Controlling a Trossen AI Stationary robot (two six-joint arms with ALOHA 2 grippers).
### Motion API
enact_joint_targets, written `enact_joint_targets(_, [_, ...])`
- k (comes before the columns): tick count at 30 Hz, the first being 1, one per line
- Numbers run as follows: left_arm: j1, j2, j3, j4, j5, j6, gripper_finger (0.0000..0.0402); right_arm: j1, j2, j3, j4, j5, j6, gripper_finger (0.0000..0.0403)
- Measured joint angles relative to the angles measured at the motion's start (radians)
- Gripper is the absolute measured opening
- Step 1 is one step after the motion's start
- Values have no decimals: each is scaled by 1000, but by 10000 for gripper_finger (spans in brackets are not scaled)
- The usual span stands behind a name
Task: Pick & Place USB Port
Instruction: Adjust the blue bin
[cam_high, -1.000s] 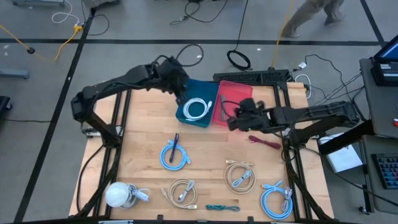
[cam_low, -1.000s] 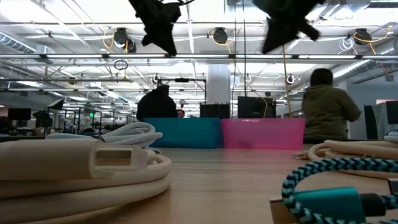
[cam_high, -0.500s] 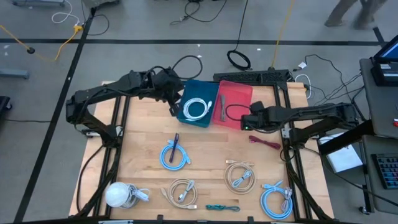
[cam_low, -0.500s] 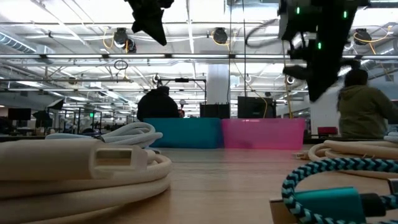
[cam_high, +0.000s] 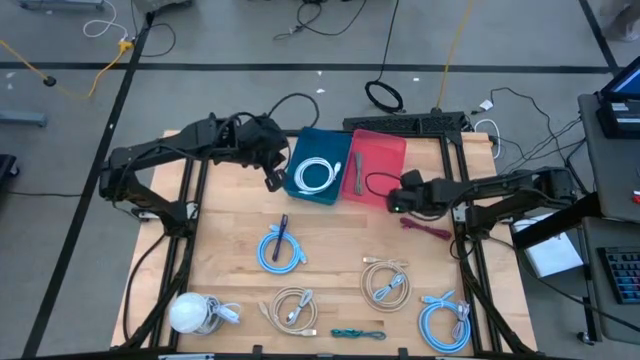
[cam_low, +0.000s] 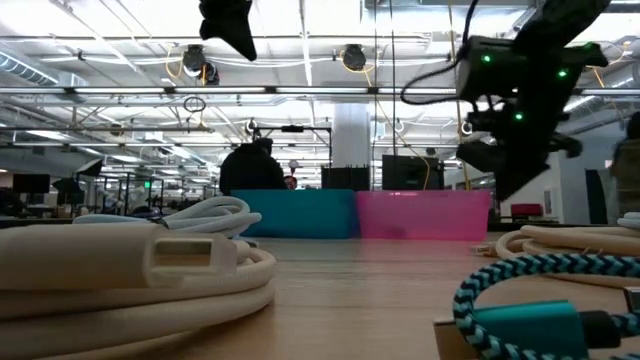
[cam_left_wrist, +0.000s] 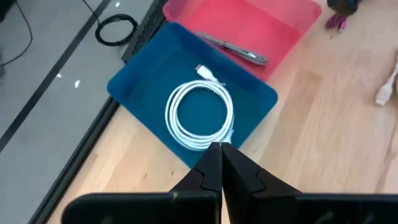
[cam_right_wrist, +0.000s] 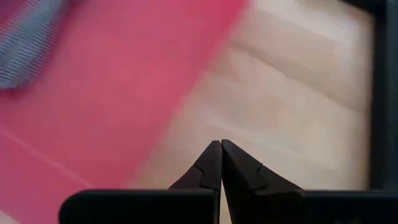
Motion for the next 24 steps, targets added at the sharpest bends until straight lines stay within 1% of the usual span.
enact_joint_targets(3, [-13, -19, -2, -27, -15, -14, 2, -26, 9, 0, 145, -3, -121, 0])
enact_joint_targets(6, [-23, -35, 0, -40, -31, -33, 1, -52, 18, 0, 234, -29, -206, 0])
enact_joint_targets(14, [-54, -68, 0, -77, -85, -91, 2, -96, 44, 0, 377, -56, -337, 0])
enact_joint_targets(19, [-72, -78, -1, -103, -104, -117, 2, -115, 59, 2, 443, -69, -380, 0])
enact_joint_targets(22, [-80, -75, -1, -102, -94, -134, 2, -114, 61, 3, 447, -76, -382, 0])
enact_joint_targets(24, [-86, -75, -1, -102, -28, -138, 1, -105, 56, 13, 432, -94, -370, 0])
